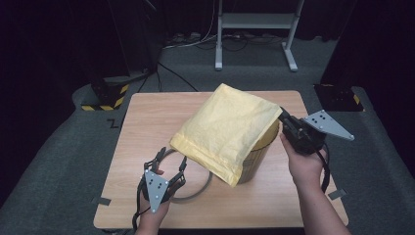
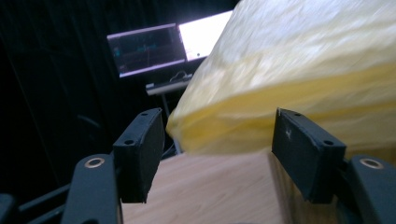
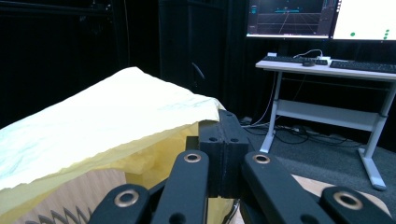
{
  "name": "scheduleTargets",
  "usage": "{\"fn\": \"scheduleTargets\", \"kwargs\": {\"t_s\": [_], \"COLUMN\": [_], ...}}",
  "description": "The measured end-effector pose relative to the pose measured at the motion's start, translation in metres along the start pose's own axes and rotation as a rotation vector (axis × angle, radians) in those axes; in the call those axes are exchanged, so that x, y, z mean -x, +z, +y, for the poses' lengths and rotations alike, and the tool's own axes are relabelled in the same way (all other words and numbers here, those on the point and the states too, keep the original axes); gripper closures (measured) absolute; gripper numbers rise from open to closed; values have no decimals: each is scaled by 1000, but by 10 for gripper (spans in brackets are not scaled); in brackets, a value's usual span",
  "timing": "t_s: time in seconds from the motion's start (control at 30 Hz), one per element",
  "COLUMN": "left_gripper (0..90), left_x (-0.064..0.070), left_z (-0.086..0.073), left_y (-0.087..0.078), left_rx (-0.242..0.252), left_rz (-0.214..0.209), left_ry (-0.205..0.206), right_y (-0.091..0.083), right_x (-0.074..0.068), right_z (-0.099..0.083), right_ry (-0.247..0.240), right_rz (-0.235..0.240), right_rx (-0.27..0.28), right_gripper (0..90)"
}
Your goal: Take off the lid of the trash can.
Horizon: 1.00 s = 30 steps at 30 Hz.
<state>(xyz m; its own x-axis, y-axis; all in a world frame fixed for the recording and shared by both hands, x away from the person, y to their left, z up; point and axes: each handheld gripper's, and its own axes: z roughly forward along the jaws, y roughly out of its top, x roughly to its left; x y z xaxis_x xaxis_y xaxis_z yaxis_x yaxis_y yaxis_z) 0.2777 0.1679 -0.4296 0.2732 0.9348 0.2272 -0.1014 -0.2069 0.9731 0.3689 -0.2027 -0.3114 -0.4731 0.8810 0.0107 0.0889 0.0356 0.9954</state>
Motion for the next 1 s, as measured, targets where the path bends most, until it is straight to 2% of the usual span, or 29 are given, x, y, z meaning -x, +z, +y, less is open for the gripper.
{"fn": "scheduleTargets", "kwargs": {"t_s": [0.07, 0.13, 0.27, 0.33, 0.4, 0.43, 0.47, 0.5, 0.53, 0.63, 0.73, 0.8, 0.83, 1.0], "left_gripper": [315, 304, 308, 455, 701, 762, 848, 874, 883, 889, 890, 890, 890, 890], "left_x": [-6, -8, -3, 2, 9, 14, 17, 19, 25, 33, 40, 40, 40, 37], "left_z": [-5, -2, 9, 15, 23, 29, 33, 36, 44, 57, 71, 77, 82, 97], "left_y": [9, 16, 30, 34, 30, 25, 22, 19, 14, 8, 9, 13, 17, 36], "left_rx": [-31, -29, -17, 3, 53, 79, 94, 108, 125, 155, 176, 181, 183, 165], "left_rz": [-2, -16, -42, -85, -123, -149, -164, -178, -221, -289, -352, -369, -374, -341], "left_ry": [-15, -20, 62, 90, 95, 76, 64, 51, 22, -23, -90, -121, -153, -200], "right_y": [0, 1, 3, 3, 3, 3, 2, 0, -1, -12, -27, -39, -45, -68], "right_x": [0, -1, -1, -1, -2, -3, -4, -5, -7, -13, -19, -24, -26, -29], "right_z": [0, -1, -2, -2, -2, -2, -3, -3, -3, -5, -7, -7, -7, -2], "right_ry": [-3, -7, -8, -8, -12, -14, -21, -23, -23, -29, -35, -50, -50, -52], "right_rz": [0, 1, 4, 6, 12, 15, 21, 25, 26, 39, 64, 78, 81, 95], "right_rx": [-1, -6, -13, -15, -19, -23, -28, -29, -29, -16, 9, 37, 49, 105], "right_gripper": [898, 897, 887, 876, 846, 823, 759, 709, 684, 623, 619, 620, 621, 639]}}
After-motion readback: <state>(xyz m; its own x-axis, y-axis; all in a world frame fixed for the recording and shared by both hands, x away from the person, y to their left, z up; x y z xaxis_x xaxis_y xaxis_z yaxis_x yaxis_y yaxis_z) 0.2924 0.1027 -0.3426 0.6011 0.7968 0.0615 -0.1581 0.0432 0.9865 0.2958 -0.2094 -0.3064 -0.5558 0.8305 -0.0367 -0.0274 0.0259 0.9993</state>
